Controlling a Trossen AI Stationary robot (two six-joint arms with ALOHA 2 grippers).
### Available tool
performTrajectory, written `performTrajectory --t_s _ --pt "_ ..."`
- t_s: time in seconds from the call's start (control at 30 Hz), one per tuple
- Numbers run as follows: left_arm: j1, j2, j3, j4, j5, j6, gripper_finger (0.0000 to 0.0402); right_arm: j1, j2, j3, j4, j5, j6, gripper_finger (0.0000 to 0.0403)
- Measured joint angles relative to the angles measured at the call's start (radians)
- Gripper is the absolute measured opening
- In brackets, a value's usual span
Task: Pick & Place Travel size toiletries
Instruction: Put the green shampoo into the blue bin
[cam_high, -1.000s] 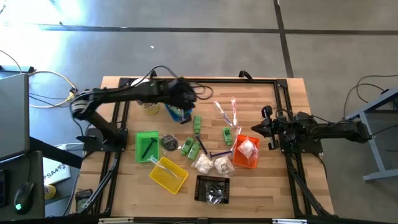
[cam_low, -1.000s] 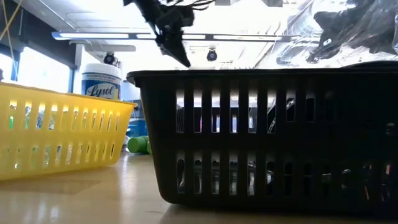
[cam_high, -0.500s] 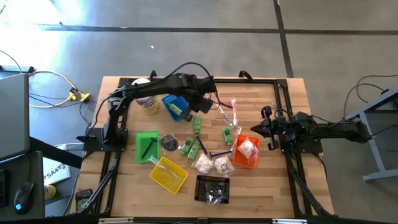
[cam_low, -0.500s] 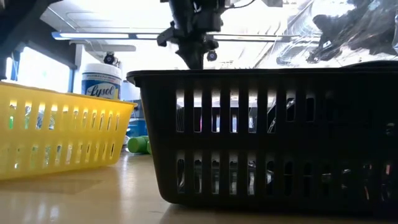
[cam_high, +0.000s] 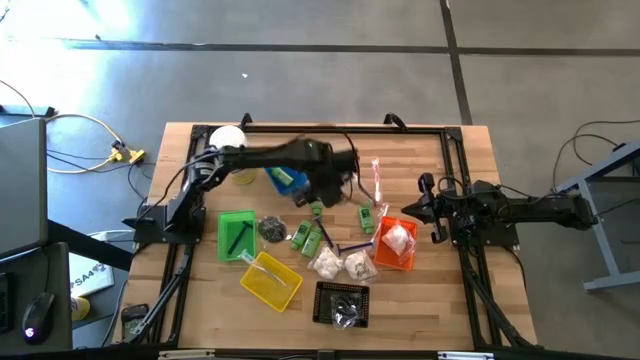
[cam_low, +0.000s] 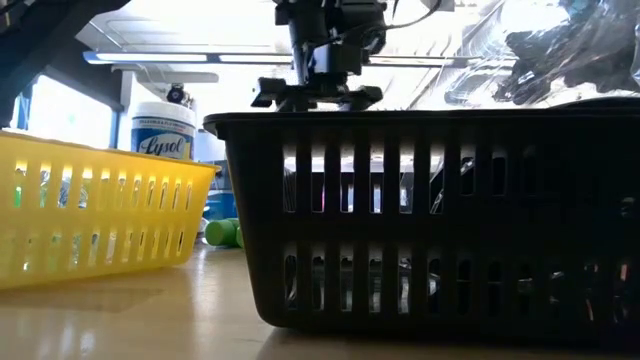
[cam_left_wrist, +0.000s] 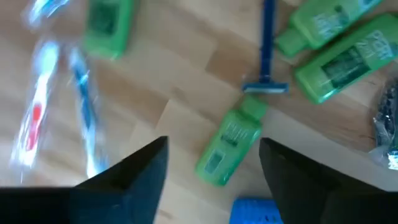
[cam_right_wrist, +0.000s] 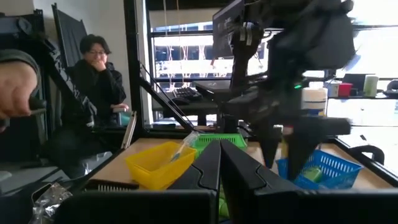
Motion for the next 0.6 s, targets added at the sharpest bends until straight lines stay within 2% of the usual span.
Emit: performTrajectory --t_s 0.13,0.3,0.6 --pt "-0.029 0.044 0.000 0.001 -0.086 0.081 0.0274 0.000 0.000 0.000 0.000 -0.011 0.010 0.0002" --pt "-0.021 0.093 -0.001 -0.010 -0.148 0.117 0.0280 0.000 0.000 0.000 -0.005 -0.029 0.024 0.0002" --pt "-0.002 0.097 -0.105 0.008 -0.196 0.187 0.0281 0.000 0.000 0.000 -0.031 -0.031 0.036 0.0002"
